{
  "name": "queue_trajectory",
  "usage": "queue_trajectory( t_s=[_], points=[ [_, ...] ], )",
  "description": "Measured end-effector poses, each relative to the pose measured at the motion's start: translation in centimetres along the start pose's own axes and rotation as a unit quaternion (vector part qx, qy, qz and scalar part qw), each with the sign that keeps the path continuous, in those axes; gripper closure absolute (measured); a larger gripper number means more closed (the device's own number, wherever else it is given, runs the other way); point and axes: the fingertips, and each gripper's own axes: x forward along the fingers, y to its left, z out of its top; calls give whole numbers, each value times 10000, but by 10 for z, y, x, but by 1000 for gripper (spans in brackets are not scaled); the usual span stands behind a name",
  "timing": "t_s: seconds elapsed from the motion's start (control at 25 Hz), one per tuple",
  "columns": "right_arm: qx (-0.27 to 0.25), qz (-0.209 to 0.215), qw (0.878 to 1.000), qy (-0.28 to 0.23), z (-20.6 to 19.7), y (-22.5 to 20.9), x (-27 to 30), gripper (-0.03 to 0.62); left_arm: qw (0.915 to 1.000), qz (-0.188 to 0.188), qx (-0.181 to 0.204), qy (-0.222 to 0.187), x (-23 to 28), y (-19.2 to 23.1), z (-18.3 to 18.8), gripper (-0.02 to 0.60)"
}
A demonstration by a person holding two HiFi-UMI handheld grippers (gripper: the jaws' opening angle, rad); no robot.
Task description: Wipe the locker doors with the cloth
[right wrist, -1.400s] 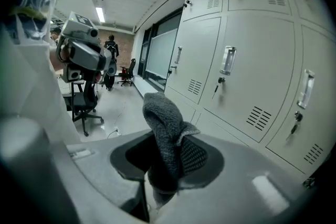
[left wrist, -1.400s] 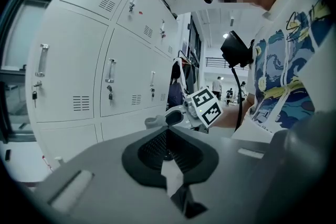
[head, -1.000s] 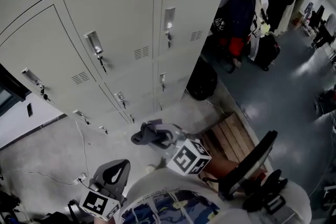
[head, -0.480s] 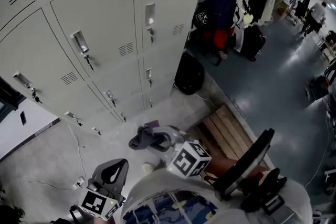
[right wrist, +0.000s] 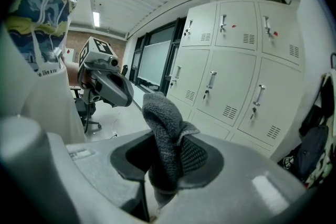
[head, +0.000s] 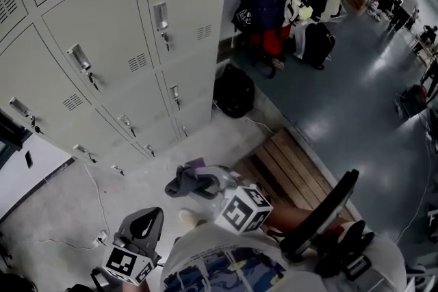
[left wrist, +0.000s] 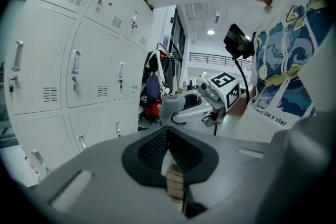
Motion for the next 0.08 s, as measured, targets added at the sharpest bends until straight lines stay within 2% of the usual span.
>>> queue_trajectory(
  t_s=[0.08],
  points=[
    [61,-33,10000,20,-14,4,-25,482,9999,-56,122,16,13,-25,3,578]
  ],
)
